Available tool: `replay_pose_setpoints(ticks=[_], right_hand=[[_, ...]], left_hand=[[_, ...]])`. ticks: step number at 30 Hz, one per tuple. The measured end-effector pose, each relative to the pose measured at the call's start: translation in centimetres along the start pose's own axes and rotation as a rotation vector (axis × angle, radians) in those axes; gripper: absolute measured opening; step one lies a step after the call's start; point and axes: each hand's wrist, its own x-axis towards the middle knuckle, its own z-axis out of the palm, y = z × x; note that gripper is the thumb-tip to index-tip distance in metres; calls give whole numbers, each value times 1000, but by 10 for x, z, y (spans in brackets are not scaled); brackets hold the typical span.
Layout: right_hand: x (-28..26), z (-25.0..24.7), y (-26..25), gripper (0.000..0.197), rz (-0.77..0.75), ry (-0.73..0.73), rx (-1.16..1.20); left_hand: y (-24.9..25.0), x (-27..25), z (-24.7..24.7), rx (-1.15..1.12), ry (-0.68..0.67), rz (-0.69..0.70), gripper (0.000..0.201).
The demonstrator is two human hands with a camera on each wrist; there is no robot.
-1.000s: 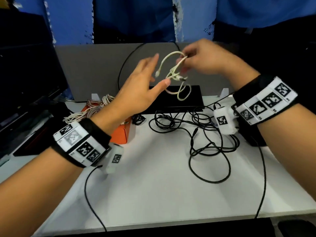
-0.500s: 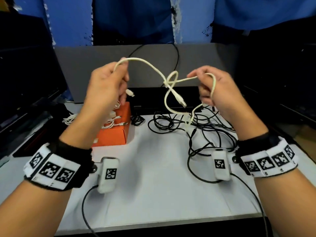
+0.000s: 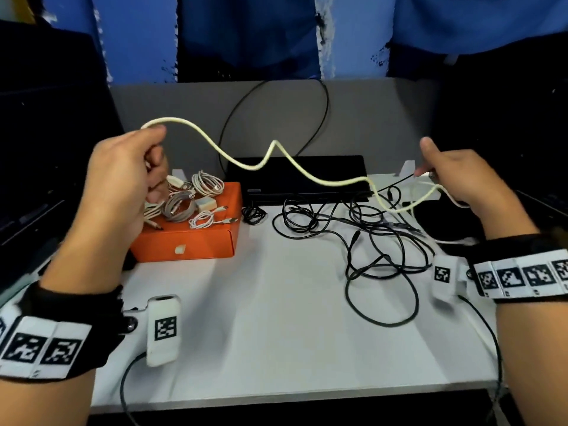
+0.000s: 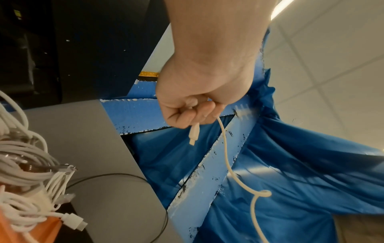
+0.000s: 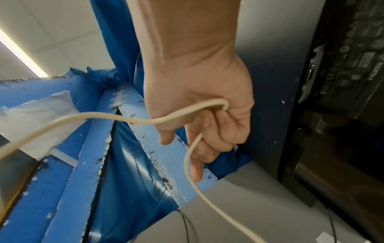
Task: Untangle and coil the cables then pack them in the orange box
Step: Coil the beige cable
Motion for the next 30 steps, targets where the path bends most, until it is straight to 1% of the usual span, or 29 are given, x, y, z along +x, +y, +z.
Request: replay_pose_setpoints(ticks=[3,5,6,7,9,11,13,14,16,17,19,20,21,22,23,25,27,28,30], right_hand=[[-10,3,-17,66,-32,-64,-21],[-23,8,-35,57,-126,-99,-170],[-31,11,-46,53,-201,-97,-221],[-44,15,-61,49,-296,-100,-211],[-76,28,-95,44,-475,-164,-70],[-110,47,-121,46,-599,-300,40],[-133,68,-132,47,-700,-417,69],[-140,74,-133,42,-724,-460,100],[-139,79,-132,31,-703,-506,224],[-134,78,-130,27,-694,-495,272],[-123,71,-126,20,-698,-423,296],[-119,68,-125,18,-701,-388,279],[-115,66,-123,17,-703,-362,245],[-112,65,-121,17,-700,-353,193],[-109,66,-117,17,-690,-359,111],[-102,68,-110,15,-635,-418,-82],[-94,65,-104,14,-578,-473,-176],[-88,61,-100,15,-566,-466,-192],[-77,50,-96,17,-544,-390,-197]], left_hand=[[-3,-6,10,75,-142,-24,41],[-3,-13,21,77,-238,-16,36],[-1,-17,27,74,-283,-5,35],[0,-22,32,82,-326,6,36],[1,-33,44,149,-423,37,39],[-1,-44,55,232,-532,89,39],[-4,-51,60,289,-600,167,38],[-5,-52,61,309,-599,211,39],[-5,-50,58,335,-540,267,39],[-5,-48,55,339,-489,265,39],[-7,-44,51,360,-364,229,41],[-8,-43,51,370,-332,200,44],[-9,-44,53,346,-334,161,46],[-10,-45,56,270,-352,115,46],[-9,-46,60,141,-361,56,45],[-5,-45,63,-118,-331,-59,41],[2,-43,58,-262,-268,-80,38],[5,-40,53,-313,-237,-68,38],[9,-30,38,-421,-161,-47,37]])
